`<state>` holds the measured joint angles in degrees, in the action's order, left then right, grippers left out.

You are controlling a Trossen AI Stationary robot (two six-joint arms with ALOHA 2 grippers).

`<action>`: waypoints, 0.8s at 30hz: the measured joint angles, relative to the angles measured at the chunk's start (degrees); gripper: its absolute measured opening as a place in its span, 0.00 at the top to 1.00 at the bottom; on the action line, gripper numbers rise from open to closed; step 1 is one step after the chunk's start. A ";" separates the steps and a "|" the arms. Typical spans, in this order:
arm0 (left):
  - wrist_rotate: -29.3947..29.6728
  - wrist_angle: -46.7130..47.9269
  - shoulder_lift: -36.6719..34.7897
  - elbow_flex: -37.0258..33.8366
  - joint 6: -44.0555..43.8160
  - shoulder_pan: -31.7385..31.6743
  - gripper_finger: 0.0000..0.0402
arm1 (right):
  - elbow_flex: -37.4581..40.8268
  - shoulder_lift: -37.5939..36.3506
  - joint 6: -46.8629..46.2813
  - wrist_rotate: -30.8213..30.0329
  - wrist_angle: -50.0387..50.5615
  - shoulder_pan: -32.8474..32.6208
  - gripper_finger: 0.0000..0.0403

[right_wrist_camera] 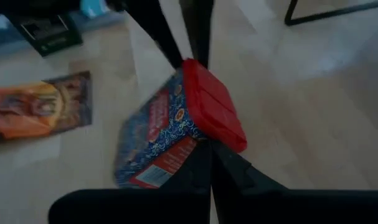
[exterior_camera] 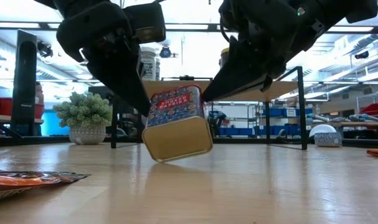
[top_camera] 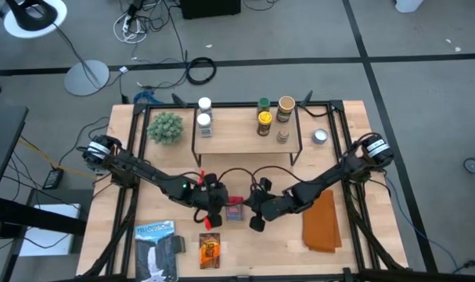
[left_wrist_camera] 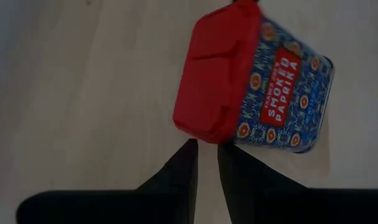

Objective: Shelf spices
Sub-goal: Put the red seasoning can onto the shelf

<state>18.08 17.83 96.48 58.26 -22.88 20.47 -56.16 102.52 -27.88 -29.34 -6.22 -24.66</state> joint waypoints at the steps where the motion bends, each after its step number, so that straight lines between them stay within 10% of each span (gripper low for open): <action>1: 0.28 0.10 -0.09 0.00 -0.02 -0.02 0.83 | 0.00 -0.13 -0.01 -0.08 -0.28 -0.12 1.00; 24: 3.00 2.81 -3.17 0.22 -3.58 3.09 0.83 | -0.04 -0.59 0.52 1.18 -1.71 -1.12 1.00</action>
<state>21.08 20.64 93.32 58.48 -26.46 23.56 -56.21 101.93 -27.37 -28.15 -7.92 -25.78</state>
